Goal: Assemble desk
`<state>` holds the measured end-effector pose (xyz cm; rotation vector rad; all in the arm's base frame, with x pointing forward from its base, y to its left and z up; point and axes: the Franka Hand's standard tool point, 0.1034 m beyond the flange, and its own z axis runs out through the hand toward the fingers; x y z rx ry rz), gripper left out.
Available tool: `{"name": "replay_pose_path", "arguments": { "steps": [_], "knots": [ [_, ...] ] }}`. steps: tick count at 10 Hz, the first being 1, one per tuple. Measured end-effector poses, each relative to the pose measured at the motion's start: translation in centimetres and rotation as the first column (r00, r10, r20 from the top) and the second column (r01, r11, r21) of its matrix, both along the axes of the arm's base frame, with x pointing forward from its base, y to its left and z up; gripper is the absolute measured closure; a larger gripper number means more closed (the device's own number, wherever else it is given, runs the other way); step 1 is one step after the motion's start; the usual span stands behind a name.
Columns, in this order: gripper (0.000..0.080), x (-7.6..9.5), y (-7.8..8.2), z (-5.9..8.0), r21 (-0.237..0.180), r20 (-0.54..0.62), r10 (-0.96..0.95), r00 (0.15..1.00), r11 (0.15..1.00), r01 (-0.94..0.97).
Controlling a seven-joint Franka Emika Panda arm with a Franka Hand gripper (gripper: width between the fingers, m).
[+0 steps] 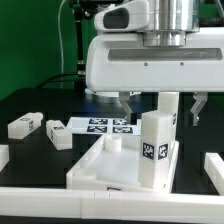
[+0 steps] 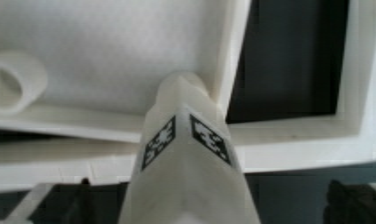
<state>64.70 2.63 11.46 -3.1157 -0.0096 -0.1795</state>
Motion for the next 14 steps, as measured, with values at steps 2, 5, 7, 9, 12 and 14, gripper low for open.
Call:
{"name": "replay_pose_path", "arguments": {
  "steps": [2,5,7,9,12,14],
  "knots": [
    [0.0150,0.02,0.29,0.08,-0.020,0.000,0.118,0.993,0.993,-0.118],
    [0.0150,0.07,0.26,0.20,-0.046,0.000,0.298,0.955,0.954,-0.298],
    [0.0150,-0.04,0.02,0.04,-0.068,-0.009,0.412,0.911,0.909,-0.412],
    [0.0410,-0.05,-0.24,0.00,-0.074,-0.013,0.465,0.885,0.882,-0.465],
    [0.0511,-0.06,-0.27,-0.03,-0.074,-0.013,0.465,0.885,0.883,-0.464],
    [0.0511,-0.06,-0.28,-0.04,-0.071,-0.011,0.436,0.900,0.897,-0.436]
  ]
}}
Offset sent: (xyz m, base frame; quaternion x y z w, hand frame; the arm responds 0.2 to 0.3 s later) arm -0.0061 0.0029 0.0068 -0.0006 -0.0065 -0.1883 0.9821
